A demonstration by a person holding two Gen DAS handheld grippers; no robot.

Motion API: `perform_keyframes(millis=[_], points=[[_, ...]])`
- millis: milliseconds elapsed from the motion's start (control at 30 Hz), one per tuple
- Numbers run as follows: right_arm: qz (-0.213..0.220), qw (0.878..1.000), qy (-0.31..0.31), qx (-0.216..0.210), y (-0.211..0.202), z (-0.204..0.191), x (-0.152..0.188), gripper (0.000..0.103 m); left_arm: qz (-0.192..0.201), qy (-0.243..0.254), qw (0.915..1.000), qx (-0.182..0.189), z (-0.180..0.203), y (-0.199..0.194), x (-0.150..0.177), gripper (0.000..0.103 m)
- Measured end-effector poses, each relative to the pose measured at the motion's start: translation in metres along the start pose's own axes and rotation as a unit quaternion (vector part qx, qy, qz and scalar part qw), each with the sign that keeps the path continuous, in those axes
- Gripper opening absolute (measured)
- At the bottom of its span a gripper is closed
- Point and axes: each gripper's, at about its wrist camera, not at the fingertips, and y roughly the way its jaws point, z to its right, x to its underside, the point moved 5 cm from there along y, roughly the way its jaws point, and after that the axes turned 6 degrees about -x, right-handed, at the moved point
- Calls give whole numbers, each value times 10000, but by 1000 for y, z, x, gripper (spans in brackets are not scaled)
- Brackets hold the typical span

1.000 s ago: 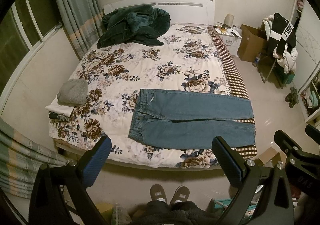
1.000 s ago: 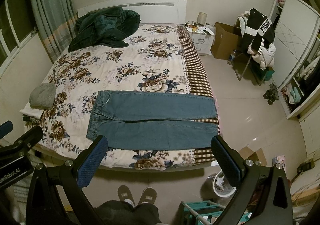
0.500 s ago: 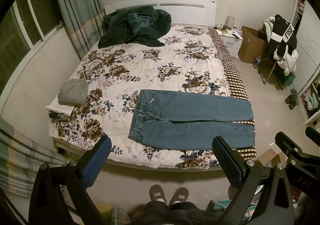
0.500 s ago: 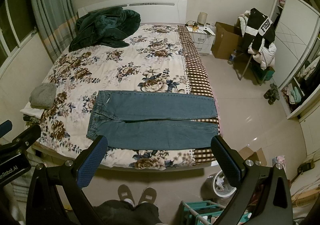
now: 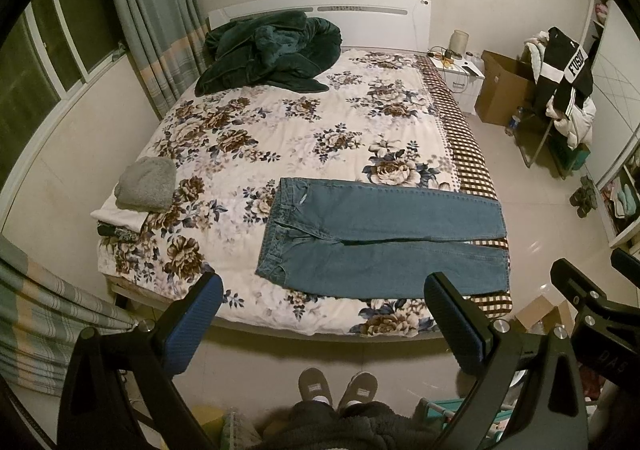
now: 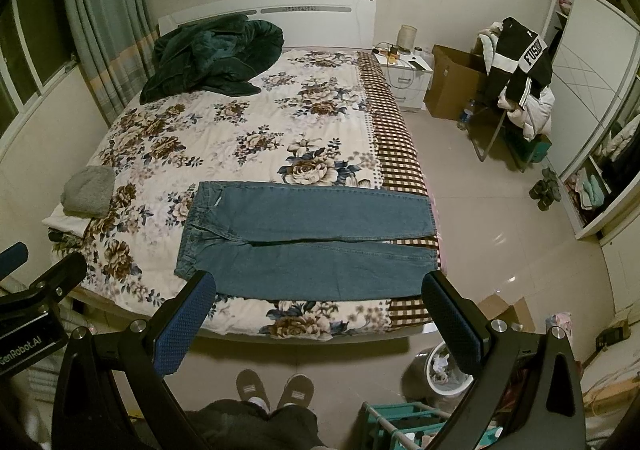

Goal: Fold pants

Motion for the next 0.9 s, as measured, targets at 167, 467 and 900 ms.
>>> perform_keyframes(millis=[167,467,900], points=[[-12,10000,-16,-10,-4,-5,3,103,1,-2,10000,11,1,0,1,103],[-63,10000,-21,-36,-3,-16,10,103,-38,8,10000,24,14,-7,-10,103],[-205,9989,330,252,94,39,1,103,18,-341,9978,-562,33,76,-37,103]])
